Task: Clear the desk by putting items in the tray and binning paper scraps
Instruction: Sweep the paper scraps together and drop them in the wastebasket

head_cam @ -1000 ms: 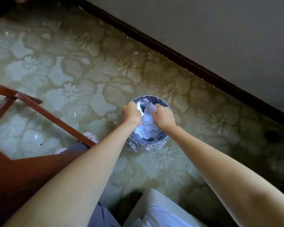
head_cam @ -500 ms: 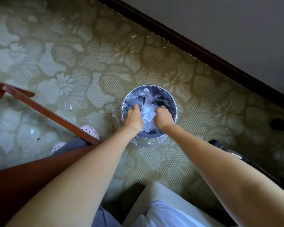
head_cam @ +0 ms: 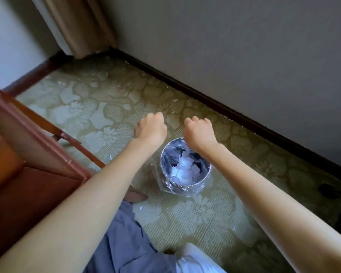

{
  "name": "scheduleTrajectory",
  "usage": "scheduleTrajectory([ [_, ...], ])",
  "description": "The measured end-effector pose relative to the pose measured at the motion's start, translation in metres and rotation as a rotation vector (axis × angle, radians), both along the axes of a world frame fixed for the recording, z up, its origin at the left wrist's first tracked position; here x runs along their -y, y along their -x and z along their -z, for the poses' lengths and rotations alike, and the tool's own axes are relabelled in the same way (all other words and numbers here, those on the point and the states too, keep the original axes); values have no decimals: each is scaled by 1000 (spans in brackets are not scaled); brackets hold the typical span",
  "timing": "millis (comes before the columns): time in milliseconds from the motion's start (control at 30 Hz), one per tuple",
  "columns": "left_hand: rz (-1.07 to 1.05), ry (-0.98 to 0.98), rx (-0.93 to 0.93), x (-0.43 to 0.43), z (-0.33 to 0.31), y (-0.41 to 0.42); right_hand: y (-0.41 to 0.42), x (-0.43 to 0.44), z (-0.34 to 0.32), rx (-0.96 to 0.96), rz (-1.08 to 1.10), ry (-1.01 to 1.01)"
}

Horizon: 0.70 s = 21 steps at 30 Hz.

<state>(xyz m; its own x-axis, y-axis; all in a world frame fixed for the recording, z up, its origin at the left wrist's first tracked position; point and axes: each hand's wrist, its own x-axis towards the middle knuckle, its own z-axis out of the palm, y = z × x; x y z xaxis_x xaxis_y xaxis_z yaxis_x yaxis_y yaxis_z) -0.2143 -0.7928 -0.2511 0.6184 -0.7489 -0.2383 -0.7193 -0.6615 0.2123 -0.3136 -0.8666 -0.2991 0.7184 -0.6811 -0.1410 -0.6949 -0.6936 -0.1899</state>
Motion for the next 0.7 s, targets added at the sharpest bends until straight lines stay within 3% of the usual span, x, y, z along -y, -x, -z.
scheduleTrajectory([
  [333,-212,338,270,-136,-161,-20,-45,-106,-177,423,-167,157],
  [533,-444,340,384,-257,-181,-44,-91,-219,-212,589,-414,134],
  [700,-711,271,394,-357,-177,-62,-134,-314,-210,597,-723,69],
])
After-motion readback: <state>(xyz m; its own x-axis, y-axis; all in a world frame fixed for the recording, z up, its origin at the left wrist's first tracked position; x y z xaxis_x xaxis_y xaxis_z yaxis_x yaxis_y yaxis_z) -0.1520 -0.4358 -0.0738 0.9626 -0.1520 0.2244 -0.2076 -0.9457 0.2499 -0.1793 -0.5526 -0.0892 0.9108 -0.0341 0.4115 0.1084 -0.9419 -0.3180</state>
